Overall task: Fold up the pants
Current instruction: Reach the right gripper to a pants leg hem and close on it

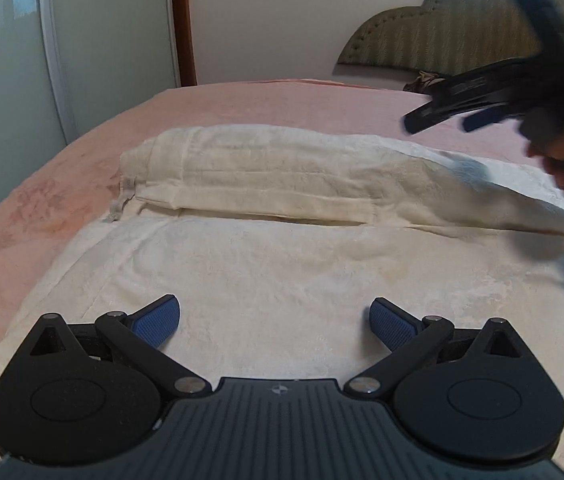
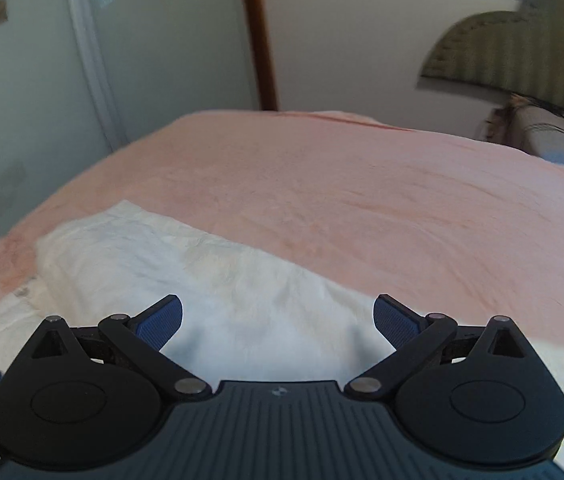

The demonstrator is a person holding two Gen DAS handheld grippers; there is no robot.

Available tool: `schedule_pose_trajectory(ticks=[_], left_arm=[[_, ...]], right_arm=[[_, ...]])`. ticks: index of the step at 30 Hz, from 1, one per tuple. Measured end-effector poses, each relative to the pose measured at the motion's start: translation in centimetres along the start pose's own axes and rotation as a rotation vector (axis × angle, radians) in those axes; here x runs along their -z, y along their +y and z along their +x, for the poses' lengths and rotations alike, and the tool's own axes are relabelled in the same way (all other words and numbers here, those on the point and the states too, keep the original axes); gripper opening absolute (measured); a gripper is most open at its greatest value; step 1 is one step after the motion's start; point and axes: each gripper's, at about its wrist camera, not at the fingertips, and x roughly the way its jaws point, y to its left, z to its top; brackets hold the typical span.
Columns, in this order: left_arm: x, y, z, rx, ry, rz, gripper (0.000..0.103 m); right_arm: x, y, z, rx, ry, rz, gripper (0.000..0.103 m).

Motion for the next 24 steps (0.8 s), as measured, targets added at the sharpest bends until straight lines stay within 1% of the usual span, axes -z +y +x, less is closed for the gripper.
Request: schedule_pose_trajectory(ticks=[1,3,5,6,8,10,11,12,13,15,17,20,22,24], left_arm=[[0.1,-0.1,0.0,0.001,-0.004,0.008,0.103],[0.2,-0.5,0.2,0.004,-0.004,0.024,0.103],[0.4,-0.8,0.3,-0.001,-0.006,0.039,0.103],[0.4,-0.8,0.3,-0.001,-0.007,0.041,0.103],[0.4,-0.6,0.3,0.006,-0.005,0.036,0.103],[0.3,-0.5,0.2,0.015,-0.001,0.027,0.103],[0.2,-0.4,0.2,0.02,0.002,0.024,0.103],[0.1,-0.3,0.2,0.025,0.007,0.021,0.103],[-0.1,-0.1,0.2,0.03,0.011,0.018,0.103],[-0.4,0.1,0.3,0.031,0.014,0.009,0.103],[-1.0,0.5,0.4,0.026,0.016,-0.002,0.103],[-2.1,1.5,0.1,0.017,-0.001,-0.037,0.102],[-3.1,2.7,-0.3,0.024,-0.03,-0.081,0.102],[-4.1,4.1,-0.7,0.057,-0.051,-0.154,0.102]], right_arm=[[-0.5,0.3,1.7,0.009,0.018,-0.046,0.099],[-1.2,1.0,4.5,0.02,0.057,-0.137,0.081],[-1.7,1.6,6.7,0.007,0.088,-0.195,0.074],[-1.9,1.7,7.7,-0.009,0.107,-0.208,0.072],[-2.1,1.9,9.2,-0.062,0.131,-0.212,0.072],[-2.5,1.6,9.8,-0.116,0.141,-0.2,0.067],[-2.6,1.5,9.8,-0.129,0.141,-0.193,0.058],[-2.6,1.4,9.7,-0.14,0.14,-0.195,0.041],[-2.7,1.5,9.5,-0.144,0.136,-0.209,0.035],[-2.4,2.0,8.8,-0.121,0.111,-0.261,0.021],[-2.0,3.1,8.0,-0.081,0.079,-0.334,0.018],[-1.0,5.6,6.1,0.004,-0.004,-0.474,0.013],[0.0,7.1,4.3,0.056,-0.06,-0.57,0.011],[1.2,8.5,2.3,0.087,-0.115,-0.642,0.01]])
